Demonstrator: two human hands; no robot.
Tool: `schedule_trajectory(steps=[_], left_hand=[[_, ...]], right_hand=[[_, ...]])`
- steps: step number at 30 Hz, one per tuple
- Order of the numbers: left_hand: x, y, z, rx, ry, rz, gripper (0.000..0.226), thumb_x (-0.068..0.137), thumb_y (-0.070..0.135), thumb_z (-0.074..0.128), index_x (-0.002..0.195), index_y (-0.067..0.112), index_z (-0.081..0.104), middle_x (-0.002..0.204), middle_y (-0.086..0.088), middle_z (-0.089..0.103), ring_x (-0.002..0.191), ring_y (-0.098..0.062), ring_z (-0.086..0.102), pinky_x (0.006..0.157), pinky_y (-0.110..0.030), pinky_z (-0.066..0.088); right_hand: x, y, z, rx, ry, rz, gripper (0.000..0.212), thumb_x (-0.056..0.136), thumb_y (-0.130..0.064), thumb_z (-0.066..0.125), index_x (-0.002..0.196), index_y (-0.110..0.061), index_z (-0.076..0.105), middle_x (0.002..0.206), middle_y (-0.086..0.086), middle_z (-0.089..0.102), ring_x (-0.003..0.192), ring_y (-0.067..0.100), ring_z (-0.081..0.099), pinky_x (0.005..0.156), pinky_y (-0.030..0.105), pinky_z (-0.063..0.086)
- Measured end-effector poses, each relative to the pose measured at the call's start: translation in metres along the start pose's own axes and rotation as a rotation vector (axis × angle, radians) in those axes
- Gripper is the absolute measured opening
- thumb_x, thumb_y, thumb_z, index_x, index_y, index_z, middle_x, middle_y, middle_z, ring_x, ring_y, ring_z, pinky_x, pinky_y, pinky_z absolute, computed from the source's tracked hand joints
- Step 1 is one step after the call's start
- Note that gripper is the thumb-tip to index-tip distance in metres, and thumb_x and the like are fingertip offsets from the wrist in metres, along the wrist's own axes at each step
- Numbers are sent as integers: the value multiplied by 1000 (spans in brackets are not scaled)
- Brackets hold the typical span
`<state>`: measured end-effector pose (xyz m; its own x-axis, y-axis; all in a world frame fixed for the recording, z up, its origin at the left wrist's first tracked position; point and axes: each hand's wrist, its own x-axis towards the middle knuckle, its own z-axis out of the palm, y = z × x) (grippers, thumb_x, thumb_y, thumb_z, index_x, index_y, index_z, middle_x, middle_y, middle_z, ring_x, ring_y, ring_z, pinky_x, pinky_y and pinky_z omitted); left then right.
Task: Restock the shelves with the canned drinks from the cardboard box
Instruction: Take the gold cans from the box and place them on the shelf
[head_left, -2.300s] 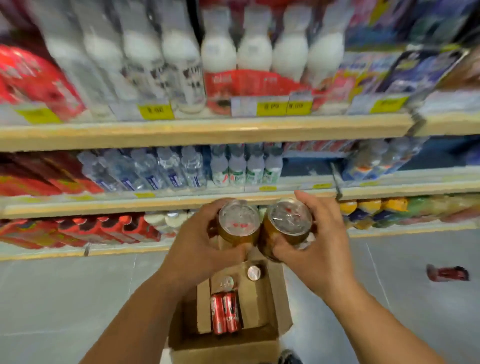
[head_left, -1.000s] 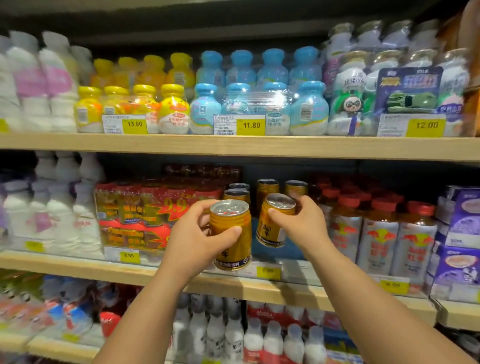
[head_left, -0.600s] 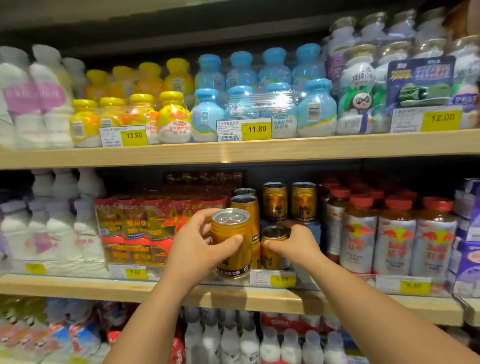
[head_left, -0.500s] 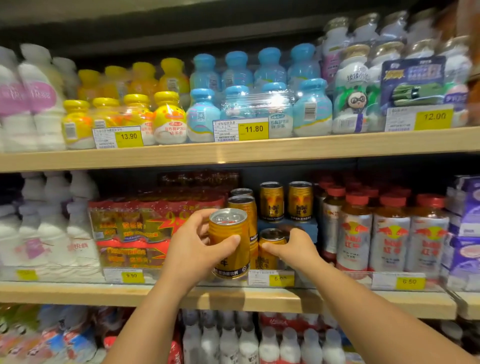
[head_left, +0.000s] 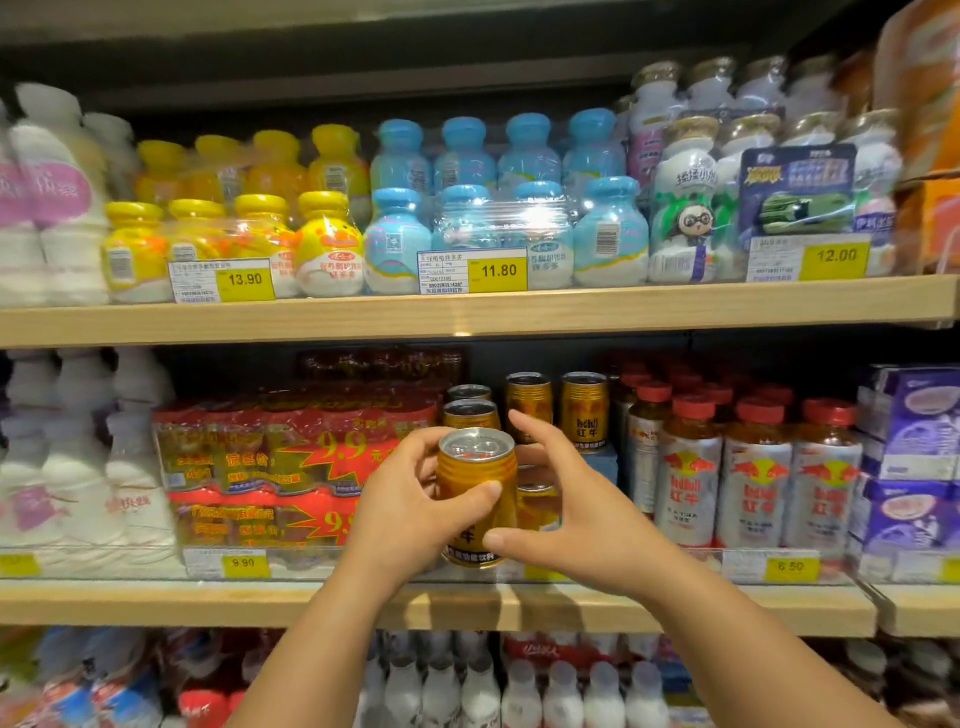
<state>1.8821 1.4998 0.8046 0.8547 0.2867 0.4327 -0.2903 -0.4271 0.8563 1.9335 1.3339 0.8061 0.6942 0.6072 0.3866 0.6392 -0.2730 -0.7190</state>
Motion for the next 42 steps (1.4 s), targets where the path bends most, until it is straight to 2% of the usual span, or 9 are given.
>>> schedule_trajectory(steps=[5, 7, 9, 13, 17, 19, 25, 34, 42], left_hand=[[3, 1, 13, 20, -67, 1, 46, 69, 20, 79, 106, 34, 56, 102, 8, 70, 92, 0, 67, 79, -16, 53], [5, 1, 14, 8, -113, -19, 45, 73, 23, 76, 110, 36, 54, 110, 10, 67, 100, -1, 64, 87, -19, 51], [6, 3, 13, -71, -132, -61, 42, 78, 29, 71, 115, 37, 50, 118, 8, 63, 108, -5, 61, 93, -26, 49], [8, -2, 4, -43, -42, -114, 58, 77, 48, 62, 130, 29, 45, 129, 4, 56, 117, -7, 53, 93, -25, 45], [6, -11, -4, 46, 27, -123, 49, 84, 45, 58, 127, 26, 48, 125, 6, 58, 112, -4, 55, 98, -30, 45], [6, -14, -7, 84, 46, -125, 50, 84, 48, 55, 129, 26, 48, 125, 8, 57, 112, -4, 54, 98, -30, 45], [9, -18, -13, 119, 75, -114, 47, 85, 51, 51, 128, 30, 47, 128, 9, 54, 116, -8, 53, 100, -34, 44], [12, -18, -17, 90, 81, -96, 52, 86, 52, 49, 131, 28, 45, 132, 7, 52, 119, -11, 52, 98, -34, 46], [12, -9, -17, 134, 88, -64, 46, 88, 45, 53, 130, 26, 47, 130, 9, 52, 115, -9, 51, 88, -27, 44]], right_hand=[[2, 7, 13, -126, 259, -59, 71, 70, -39, 75, 130, -42, 37, 127, -15, 45, 111, -2, 47, 93, 20, 45], [4, 11, 11, -108, 289, -58, 66, 69, -38, 76, 126, -41, 42, 120, -15, 49, 107, -2, 49, 91, 22, 48], [9, 13, 6, -95, 328, -60, 66, 68, -41, 76, 126, -39, 44, 119, -15, 52, 107, -1, 50, 91, 27, 50], [40, 23, -18, -148, 416, -16, 76, 66, -42, 78, 132, -32, 42, 125, -5, 54, 111, 12, 54, 91, 33, 50], [70, 37, -33, -214, 391, 69, 81, 70, -38, 78, 138, -23, 38, 129, 3, 55, 109, 18, 56, 80, 24, 46], [77, 45, -30, -235, 351, 108, 80, 72, -35, 77, 139, -23, 36, 135, 5, 50, 116, 21, 52, 81, 23, 43], [85, 61, -19, -247, 299, 178, 80, 72, -36, 76, 139, -26, 34, 140, 7, 44, 125, 26, 46, 95, 35, 47], [73, 55, -19, -309, 265, 178, 78, 75, -37, 74, 139, -25, 31, 132, 7, 50, 115, 24, 53, 80, 28, 48], [68, 49, -14, -338, 248, 217, 85, 77, -41, 71, 144, -26, 21, 137, 9, 47, 115, 26, 55, 87, 34, 52]])
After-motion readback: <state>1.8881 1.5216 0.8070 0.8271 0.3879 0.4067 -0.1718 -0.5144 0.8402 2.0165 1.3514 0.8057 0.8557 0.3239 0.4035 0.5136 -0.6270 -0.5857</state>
